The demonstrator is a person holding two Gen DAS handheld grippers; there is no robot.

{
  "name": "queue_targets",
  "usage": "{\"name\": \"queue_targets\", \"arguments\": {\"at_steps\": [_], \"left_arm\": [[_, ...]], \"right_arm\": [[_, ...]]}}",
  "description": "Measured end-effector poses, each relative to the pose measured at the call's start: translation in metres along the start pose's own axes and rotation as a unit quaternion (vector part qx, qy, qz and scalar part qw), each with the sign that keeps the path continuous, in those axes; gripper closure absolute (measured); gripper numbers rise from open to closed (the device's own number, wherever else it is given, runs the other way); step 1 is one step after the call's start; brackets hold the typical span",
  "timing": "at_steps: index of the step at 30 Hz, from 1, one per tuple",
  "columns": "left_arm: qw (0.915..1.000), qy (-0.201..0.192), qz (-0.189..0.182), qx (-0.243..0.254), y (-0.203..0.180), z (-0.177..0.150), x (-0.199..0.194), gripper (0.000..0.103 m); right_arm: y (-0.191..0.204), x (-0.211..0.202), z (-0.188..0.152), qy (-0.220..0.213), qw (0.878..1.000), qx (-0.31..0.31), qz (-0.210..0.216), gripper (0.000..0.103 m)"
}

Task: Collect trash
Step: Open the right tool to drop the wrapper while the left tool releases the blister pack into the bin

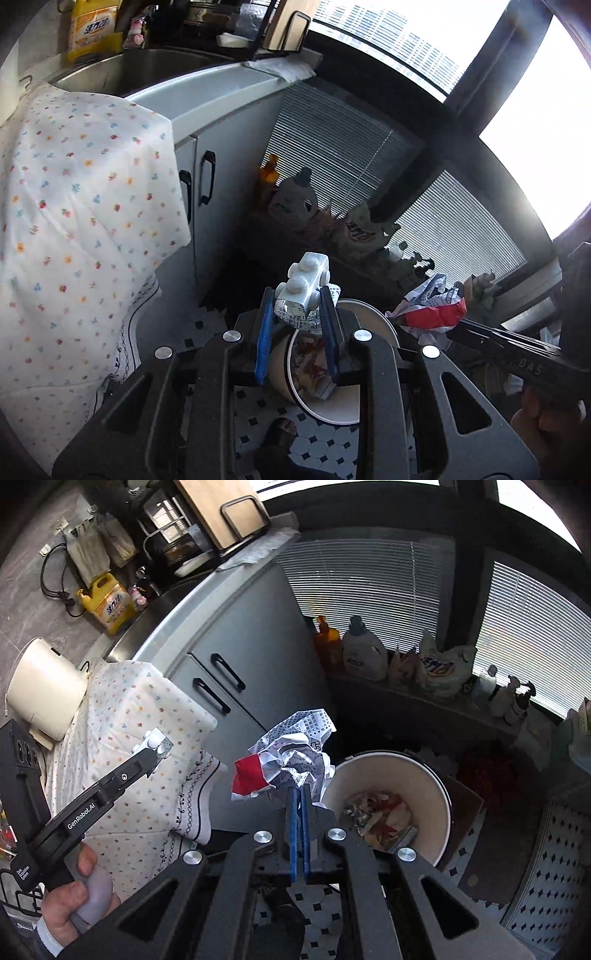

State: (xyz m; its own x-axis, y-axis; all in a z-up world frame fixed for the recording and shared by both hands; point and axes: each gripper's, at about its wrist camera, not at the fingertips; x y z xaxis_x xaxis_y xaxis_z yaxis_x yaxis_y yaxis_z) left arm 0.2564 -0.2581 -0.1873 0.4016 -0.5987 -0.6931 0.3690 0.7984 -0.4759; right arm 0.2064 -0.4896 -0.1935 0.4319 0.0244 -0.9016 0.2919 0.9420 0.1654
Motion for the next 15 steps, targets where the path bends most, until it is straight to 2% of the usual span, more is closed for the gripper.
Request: {"name": "queue_targets", "arguments": {"at_steps": [3,4,5,6,15], "left_arm": [[0.9996,0.027,-0.008,0.006,-0.013,-0.015,0.026,0.079],[0.9993,0.036,-0.009,0.008,-0.017,-0.020,0.034,0.079],[0.9989,0.045,-0.010,0.009,-0.020,-0.024,0.042,0.079],[0.9985,0.053,-0.011,0.009,-0.023,-0.029,0.050,0.079],[0.9951,0.097,-0.012,0.009,-0.042,-0.051,0.102,0.079]], "right_arm": [[-0.028,0.013,-0.012,0.013,1.000,0.016,0.002,0.092],[-0.036,0.017,-0.016,0.018,1.000,0.021,0.003,0.073],[-0.043,0.020,-0.020,0.018,0.999,0.028,-0.001,0.059],[-0.051,0.021,-0.025,0.015,0.999,0.032,-0.009,0.050],[-0.111,0.034,-0.043,0.038,0.997,0.067,-0.024,0.051]]}}
Point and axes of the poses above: each gripper's, at about its wrist camera, not at the fingertips, and x roughly the way its jaws point, y to its left, z to its top, and after that the axes turned 10 degrees about -z, right-handed
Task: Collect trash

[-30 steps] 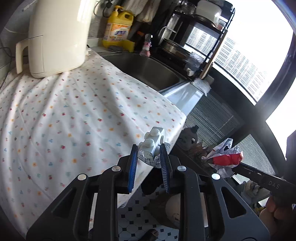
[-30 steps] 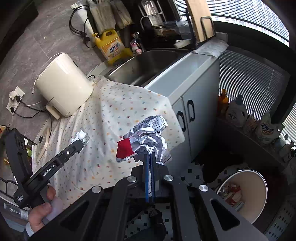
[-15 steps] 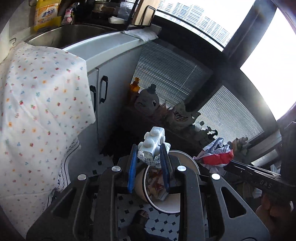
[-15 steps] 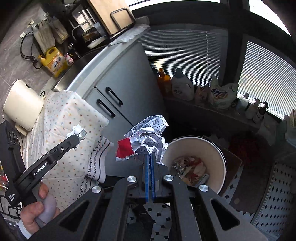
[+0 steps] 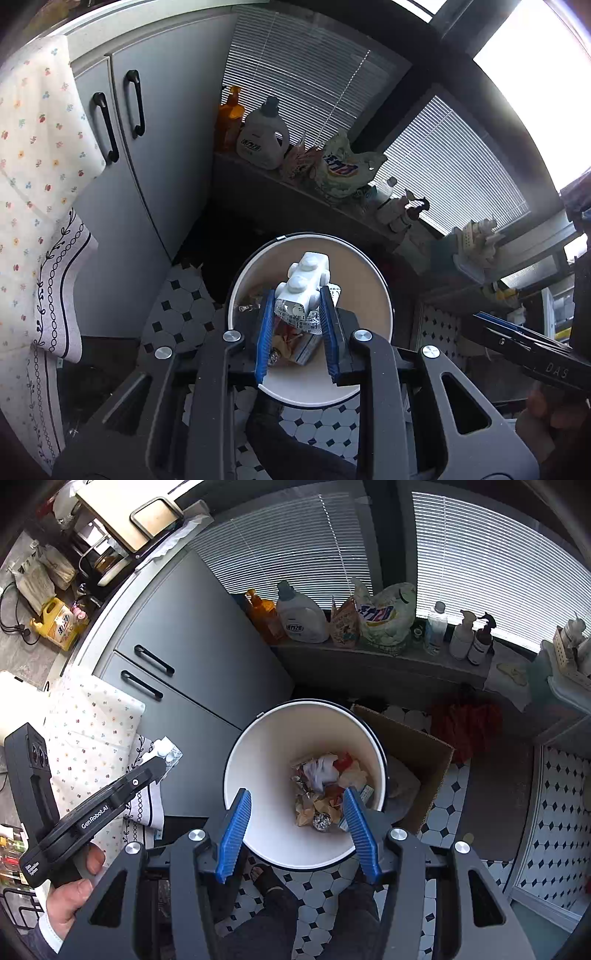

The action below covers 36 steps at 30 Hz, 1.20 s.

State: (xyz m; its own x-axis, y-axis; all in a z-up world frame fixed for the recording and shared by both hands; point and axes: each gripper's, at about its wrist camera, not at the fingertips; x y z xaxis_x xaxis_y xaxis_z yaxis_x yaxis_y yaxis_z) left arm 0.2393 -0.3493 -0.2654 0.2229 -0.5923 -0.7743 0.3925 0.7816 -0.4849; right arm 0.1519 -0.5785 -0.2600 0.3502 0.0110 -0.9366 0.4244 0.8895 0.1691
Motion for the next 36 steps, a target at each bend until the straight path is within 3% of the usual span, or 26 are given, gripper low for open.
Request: {"name": "queue_targets", "arguments": {"at_steps": [7,12,16,19,24,32,36], "left_arm": [[0.9995,0.026,-0.015,0.000,-0.024,0.004,0.024,0.078],[0.9994,0.023,-0.025,-0.009,-0.034,0.006,0.021,0.044],[0.9998,0.012,-0.004,-0.018,-0.038,0.006,0.003,0.035],[0.9994,-0.008,0.023,-0.026,-0.041,0.007,-0.024,0.030],[0.9962,-0.053,0.061,-0.031,-0.039,0.005,-0.084,0.013],[0.9829,-0.135,0.112,-0.057,-0.014,-0.002,-0.190,0.006],[0.9734,-0.172,0.134,-0.071,0.001,-0.018,-0.245,0.006]], "right_arm": [[-0.028,-0.002,0.004,-0.001,1.000,0.005,0.006,0.052],[-0.037,-0.002,0.011,0.002,1.000,-0.001,0.017,0.052],[-0.036,-0.001,0.015,0.010,0.999,-0.016,0.037,0.052],[-0.027,-0.001,0.017,0.017,0.998,-0.040,0.046,0.052],[-0.003,-0.012,0.024,0.010,0.995,-0.071,0.069,0.048],[0.056,-0.050,0.027,-0.023,0.990,-0.114,0.079,0.041],[0.092,-0.077,0.019,-0.052,0.986,-0.137,0.080,0.026]]}}
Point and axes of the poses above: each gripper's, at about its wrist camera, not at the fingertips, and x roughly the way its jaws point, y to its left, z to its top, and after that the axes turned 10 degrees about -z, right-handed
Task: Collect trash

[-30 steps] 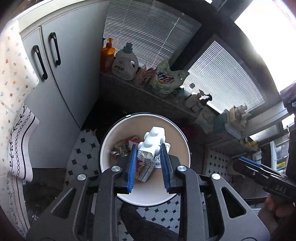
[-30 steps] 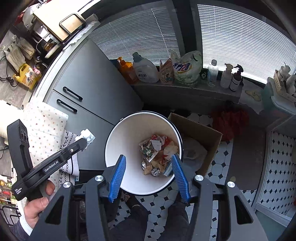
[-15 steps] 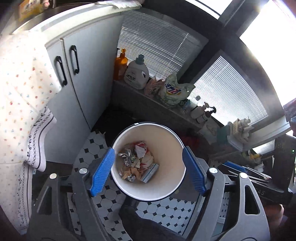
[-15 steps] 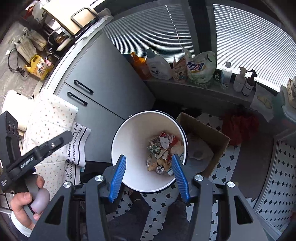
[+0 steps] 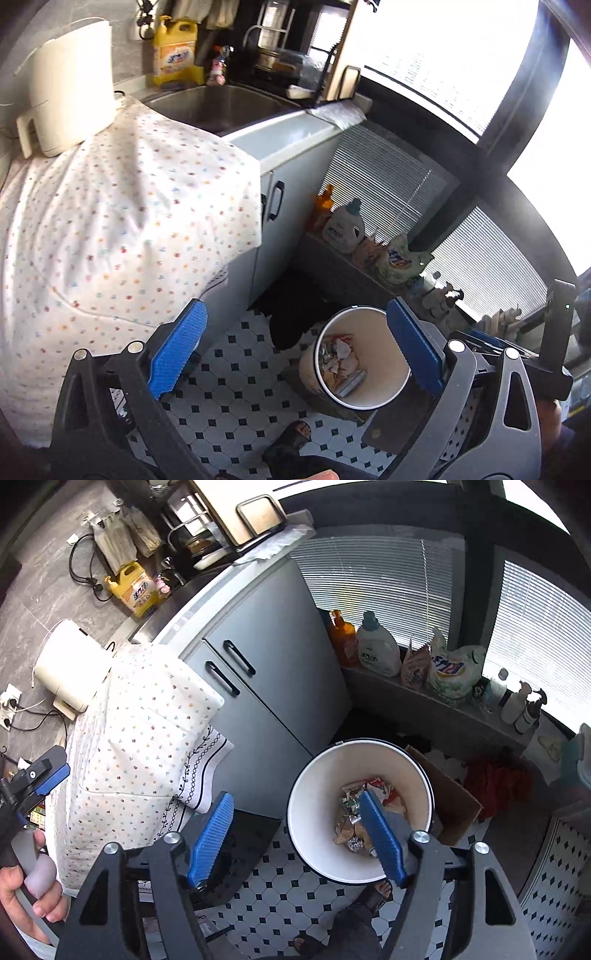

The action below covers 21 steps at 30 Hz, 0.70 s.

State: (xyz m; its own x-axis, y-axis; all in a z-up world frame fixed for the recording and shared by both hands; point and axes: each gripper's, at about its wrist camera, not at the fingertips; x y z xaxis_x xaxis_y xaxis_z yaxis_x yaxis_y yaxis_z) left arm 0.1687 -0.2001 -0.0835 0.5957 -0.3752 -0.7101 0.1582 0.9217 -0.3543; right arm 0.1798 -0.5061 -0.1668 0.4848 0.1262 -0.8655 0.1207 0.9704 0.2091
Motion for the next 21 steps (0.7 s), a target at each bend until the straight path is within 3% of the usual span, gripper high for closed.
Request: {"name": "queue_targets", "arguments": {"at_steps": [7,14,21], "left_arm": [[0.9972,-0.049,0.056,0.000,0.041,-0.007,-0.085,0.006],[0.9944,-0.083,0.065,-0.003,0.063,-0.026,-0.150,0.006],[0.9908,-0.120,0.058,-0.020,0.078,-0.052,-0.210,0.006]], "right_arm": [[0.072,-0.039,-0.005,-0.040,0.999,-0.025,0.014,0.007],[0.121,-0.082,-0.022,-0.071,0.996,-0.033,0.031,0.008],[0.144,-0.138,-0.054,-0.119,0.992,-0.035,0.033,0.008]]}}
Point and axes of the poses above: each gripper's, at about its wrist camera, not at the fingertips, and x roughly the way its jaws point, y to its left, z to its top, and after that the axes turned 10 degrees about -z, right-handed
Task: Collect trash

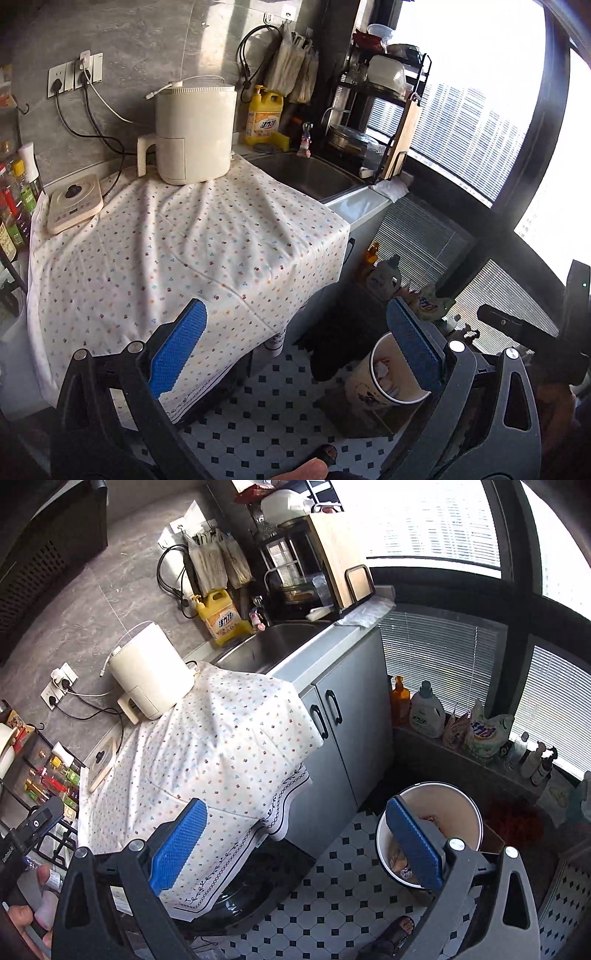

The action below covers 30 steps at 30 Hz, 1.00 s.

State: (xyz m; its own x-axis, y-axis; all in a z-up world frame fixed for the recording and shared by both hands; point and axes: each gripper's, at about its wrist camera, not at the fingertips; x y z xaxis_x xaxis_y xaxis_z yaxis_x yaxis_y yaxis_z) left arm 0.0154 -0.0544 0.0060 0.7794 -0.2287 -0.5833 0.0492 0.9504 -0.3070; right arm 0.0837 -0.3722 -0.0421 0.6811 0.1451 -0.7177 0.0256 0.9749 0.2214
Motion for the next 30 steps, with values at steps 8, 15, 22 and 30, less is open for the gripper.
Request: {"name": "queue_targets", "arguments": {"at_steps": [8,15,22,30], "left_arm": [[0.9992,-0.037,-0.004,0.017,0.005,-0.011,-0.061,0.006],[0.9975,-0.066,-0.011,0.024,-0.002,-0.017,-0.107,0.006],[0.9941,-0.102,-0.004,0.037,-0.014,-0.009,-0.144,0.006],[0.9926,-0.113,0.003,0.044,-0.014,-0.012,-0.164,0.006]], "right_arm": [[0.021,-0.064,-0.017,-0.044,0.999,-0.019,0.003,0.008],[0.032,-0.115,-0.021,-0.074,0.996,-0.041,0.015,0.008],[0.033,-0.160,-0.018,-0.103,0.993,-0.053,0.013,0.008],[0.042,-0.170,-0.026,-0.108,0.993,-0.053,0.014,0.008]]}}
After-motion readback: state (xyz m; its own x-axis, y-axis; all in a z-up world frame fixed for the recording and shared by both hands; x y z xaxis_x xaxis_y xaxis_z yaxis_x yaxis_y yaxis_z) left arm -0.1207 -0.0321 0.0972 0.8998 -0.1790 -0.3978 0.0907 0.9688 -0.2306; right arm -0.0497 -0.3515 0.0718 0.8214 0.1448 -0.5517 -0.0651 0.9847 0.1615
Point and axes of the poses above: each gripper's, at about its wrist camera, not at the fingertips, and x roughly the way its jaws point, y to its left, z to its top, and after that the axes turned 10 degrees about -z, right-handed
